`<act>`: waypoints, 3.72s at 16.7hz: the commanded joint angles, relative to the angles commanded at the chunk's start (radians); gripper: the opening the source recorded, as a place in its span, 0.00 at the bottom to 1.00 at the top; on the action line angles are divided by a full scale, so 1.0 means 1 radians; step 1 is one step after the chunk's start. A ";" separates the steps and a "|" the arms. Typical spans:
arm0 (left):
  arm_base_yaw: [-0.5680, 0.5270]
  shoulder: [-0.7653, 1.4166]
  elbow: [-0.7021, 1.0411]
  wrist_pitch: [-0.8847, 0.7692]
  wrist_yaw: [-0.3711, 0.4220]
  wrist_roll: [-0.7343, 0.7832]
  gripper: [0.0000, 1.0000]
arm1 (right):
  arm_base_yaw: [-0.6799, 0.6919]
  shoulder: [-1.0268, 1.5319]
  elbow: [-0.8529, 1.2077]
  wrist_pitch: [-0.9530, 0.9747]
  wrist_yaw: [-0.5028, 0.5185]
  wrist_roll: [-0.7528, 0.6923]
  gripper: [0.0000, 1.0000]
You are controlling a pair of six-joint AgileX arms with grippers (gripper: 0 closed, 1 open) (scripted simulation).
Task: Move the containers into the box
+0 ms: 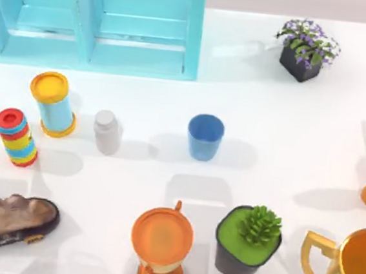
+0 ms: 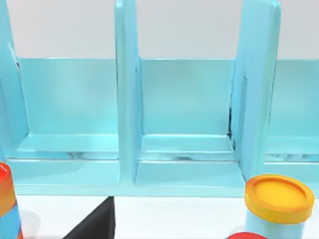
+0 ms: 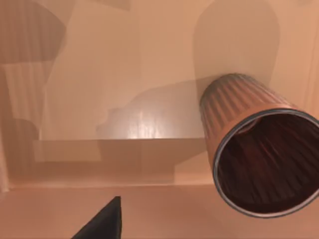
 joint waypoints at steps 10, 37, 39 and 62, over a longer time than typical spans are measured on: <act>0.000 0.000 0.000 0.000 0.000 0.000 1.00 | -0.007 0.013 0.233 -0.214 -0.001 -0.005 1.00; 0.000 0.000 0.000 0.000 0.000 0.000 1.00 | 1.078 0.694 1.048 -0.366 0.101 1.001 1.00; 0.000 0.000 0.000 0.000 0.000 0.000 1.00 | 1.202 0.786 1.131 -0.353 0.108 1.116 1.00; 0.000 0.000 0.000 0.000 0.000 0.000 1.00 | 1.298 0.992 1.094 0.010 0.119 1.305 1.00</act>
